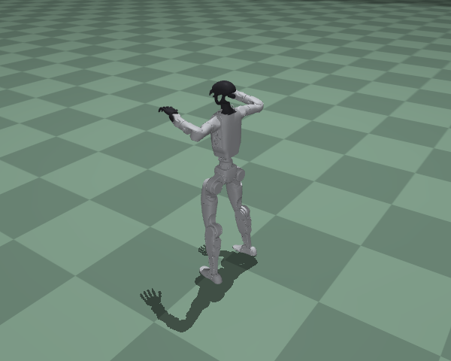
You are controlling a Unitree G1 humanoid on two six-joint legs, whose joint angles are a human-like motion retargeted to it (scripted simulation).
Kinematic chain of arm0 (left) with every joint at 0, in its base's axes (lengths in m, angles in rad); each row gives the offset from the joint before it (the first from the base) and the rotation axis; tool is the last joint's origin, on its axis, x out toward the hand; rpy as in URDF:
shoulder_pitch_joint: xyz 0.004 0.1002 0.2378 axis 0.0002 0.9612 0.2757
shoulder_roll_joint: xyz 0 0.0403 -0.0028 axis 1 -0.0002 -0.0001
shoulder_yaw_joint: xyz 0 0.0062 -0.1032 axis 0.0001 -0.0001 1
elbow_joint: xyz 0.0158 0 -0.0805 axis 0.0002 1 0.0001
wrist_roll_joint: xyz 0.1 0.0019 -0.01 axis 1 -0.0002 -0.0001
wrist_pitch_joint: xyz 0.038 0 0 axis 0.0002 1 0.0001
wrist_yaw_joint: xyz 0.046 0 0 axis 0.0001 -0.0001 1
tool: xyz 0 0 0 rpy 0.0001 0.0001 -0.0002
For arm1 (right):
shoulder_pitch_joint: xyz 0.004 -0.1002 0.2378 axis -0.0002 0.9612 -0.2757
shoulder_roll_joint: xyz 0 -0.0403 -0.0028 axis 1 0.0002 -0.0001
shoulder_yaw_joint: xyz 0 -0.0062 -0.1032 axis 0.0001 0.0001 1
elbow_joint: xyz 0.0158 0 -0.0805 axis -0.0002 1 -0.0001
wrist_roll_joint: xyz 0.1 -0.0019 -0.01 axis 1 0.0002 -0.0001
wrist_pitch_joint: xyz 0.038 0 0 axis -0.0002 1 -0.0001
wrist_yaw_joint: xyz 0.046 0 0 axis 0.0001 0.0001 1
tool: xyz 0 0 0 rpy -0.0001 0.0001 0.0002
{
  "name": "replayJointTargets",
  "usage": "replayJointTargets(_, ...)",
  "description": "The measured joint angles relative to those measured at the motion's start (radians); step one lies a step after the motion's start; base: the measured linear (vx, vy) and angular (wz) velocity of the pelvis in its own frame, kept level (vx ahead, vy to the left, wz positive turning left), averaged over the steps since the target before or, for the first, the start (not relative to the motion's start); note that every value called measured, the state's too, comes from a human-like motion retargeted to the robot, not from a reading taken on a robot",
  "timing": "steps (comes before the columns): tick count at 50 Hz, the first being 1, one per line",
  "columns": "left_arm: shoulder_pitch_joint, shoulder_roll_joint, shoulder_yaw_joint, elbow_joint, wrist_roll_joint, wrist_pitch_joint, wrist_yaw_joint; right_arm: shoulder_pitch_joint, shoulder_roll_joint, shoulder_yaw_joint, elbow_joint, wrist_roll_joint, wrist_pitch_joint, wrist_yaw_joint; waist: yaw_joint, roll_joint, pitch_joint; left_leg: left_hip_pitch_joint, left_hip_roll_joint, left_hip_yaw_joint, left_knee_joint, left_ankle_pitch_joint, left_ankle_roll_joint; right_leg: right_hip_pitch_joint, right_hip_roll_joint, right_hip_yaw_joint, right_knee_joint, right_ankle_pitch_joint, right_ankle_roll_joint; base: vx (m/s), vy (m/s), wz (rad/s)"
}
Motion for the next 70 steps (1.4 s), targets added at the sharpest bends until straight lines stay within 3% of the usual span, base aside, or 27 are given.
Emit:
replayJointTargets(53, -0.027, -0.007, -0.012, 0.009, 0.032, 0.001, 0.011, -0.134, 0.023, 0.148, 0.017, -0.026, 0.0, -0.004, -0.014, 0.0, -0.023, 0.015, -0.005, 0.012, -0.012, -0.012, 0.005, 0.003, -0.006, 0.008, 0.0, -0.008, 0.0, 0.0, 0.0, 0.0)
replayJointTargets(70, -0.044, -0.022, -0.029, 0.009, 0.04, -0.001, 0.022, -0.161, 0.037, 0.171, 0.019, -0.038, -0.003, -0.021, -0.021, -0.006, 0.003, 0.017, -0.007, 0.01, -0.005, -0.015, 0.007, 0.009, -0.007, 0.009, -0.001, -0.009, 0.0, 0.0, 0.0, 0.0)
